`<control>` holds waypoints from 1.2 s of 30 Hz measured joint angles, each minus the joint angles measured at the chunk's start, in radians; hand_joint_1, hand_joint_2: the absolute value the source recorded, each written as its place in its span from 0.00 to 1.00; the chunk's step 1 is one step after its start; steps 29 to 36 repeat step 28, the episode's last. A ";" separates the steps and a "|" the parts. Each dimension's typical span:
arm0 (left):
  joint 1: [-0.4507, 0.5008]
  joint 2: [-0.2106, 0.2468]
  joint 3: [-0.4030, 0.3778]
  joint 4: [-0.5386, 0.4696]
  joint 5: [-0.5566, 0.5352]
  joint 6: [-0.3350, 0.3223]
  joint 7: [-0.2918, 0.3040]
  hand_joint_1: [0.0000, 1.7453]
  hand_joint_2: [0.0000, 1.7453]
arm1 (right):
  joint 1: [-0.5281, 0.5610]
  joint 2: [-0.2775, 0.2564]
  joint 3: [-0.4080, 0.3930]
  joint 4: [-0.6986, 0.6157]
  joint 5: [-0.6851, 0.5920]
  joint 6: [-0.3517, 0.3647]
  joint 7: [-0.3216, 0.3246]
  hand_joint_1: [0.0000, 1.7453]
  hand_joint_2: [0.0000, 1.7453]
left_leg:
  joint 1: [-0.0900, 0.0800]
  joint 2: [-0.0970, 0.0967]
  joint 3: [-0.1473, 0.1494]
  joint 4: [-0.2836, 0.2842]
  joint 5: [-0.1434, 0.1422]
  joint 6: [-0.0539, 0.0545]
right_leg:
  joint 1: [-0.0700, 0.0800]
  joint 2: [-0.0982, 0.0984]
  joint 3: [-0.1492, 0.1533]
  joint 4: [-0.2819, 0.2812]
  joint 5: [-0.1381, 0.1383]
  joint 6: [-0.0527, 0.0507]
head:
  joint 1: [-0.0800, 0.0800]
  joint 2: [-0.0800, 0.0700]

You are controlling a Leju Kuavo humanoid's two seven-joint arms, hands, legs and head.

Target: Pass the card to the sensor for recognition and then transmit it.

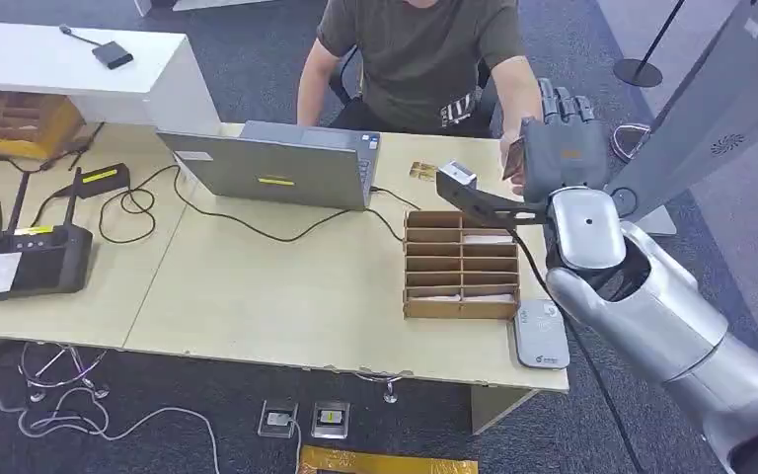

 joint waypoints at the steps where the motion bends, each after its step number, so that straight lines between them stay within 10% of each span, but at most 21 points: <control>1: 0.000 0.000 0.001 0.000 0.001 0.000 0.000 0.00 0.00 | 0.000 0.002 0.001 0.003 0.000 -0.004 -0.003 0.00 1.00 | 0.000 0.000 0.000 0.000 0.000 0.000 | 0.000 0.000 0.000 0.000 0.000 0.000 | 0.000 0.000; 2: 0.000 0.000 0.002 0.000 0.002 0.001 0.000 0.00 0.00 | 0.000 0.002 0.004 0.008 0.000 -0.010 -0.007 0.00 0.00 | 0.000 0.000 0.000 0.000 0.000 0.000 | 0.000 0.000 0.000 0.000 0.000 0.000 | 0.000 0.000; 11: 0.000 0.001 0.010 0.000 -0.007 -0.002 -0.010 0.00 0.00 | 0.007 0.007 0.014 0.035 0.076 -0.098 -0.053 0.00 0.00 | 0.000 0.000 0.000 0.000 0.000 0.000 | 0.000 0.000 0.000 0.000 0.000 0.000 | 0.000 0.000; 36: 0.002 0.007 0.019 0.000 0.010 0.005 -0.103 0.00 0.00 | 0.038 -0.053 -0.035 0.032 0.066 -0.063 -0.028 0.00 0.00 | 0.000 0.000 0.001 0.000 0.000 0.000 | 0.000 0.000 -0.001 0.000 0.000 0.000 | 0.000 0.000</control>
